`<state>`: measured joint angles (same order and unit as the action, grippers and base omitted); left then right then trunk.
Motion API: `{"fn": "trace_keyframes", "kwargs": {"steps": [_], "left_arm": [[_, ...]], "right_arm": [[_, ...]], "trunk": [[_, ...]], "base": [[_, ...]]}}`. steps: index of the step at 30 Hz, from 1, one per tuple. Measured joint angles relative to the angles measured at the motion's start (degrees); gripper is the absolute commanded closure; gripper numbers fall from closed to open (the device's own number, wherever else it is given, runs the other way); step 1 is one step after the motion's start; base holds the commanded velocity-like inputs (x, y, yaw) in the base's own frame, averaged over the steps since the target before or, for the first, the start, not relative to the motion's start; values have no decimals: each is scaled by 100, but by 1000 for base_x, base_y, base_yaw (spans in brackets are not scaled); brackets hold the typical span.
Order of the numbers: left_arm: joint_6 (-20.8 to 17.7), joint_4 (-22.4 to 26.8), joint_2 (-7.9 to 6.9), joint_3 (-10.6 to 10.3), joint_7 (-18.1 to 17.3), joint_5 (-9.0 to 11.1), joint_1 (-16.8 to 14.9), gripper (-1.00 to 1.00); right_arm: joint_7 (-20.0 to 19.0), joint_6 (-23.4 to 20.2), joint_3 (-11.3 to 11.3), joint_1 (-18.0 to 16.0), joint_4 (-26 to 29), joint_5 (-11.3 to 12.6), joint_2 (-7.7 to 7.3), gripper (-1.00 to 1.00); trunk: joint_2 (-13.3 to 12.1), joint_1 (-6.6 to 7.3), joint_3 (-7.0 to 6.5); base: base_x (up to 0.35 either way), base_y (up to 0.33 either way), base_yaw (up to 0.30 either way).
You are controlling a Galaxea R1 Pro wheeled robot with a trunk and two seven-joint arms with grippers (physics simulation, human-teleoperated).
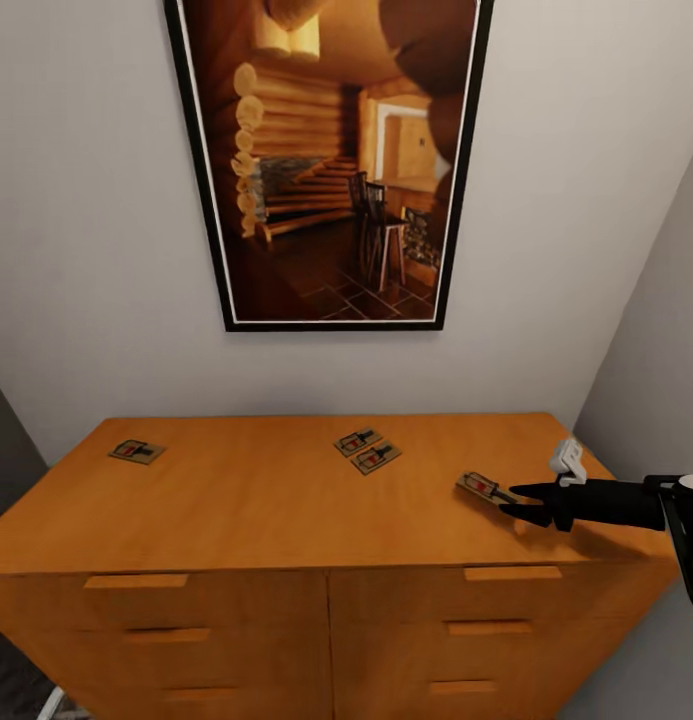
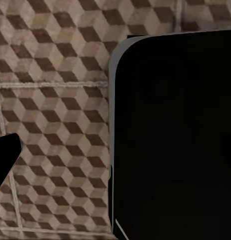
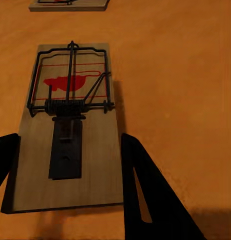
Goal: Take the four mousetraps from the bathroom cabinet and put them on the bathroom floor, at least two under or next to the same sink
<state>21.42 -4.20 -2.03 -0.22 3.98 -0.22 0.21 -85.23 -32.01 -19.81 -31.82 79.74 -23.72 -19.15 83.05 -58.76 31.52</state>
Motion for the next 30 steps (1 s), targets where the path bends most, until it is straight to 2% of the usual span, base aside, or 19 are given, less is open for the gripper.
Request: {"fn": "trace_keyframes", "kwargs": {"steps": [11, 30], "left_arm": [[0, 0, 0, 0, 0, 0, 0, -100], [0, 0, 0, 0, -1, 0, 0, -100]], "right_arm": [[0, -1, 3, 0, 0, -123, 12, 100], [0, 1, 9, 1, 0, -142, 22, 100]], "trunk": [[0, 0, 0], [0, 0, 0]], "base": [[-267, 200, 0], [-269, 183, 0]]}}
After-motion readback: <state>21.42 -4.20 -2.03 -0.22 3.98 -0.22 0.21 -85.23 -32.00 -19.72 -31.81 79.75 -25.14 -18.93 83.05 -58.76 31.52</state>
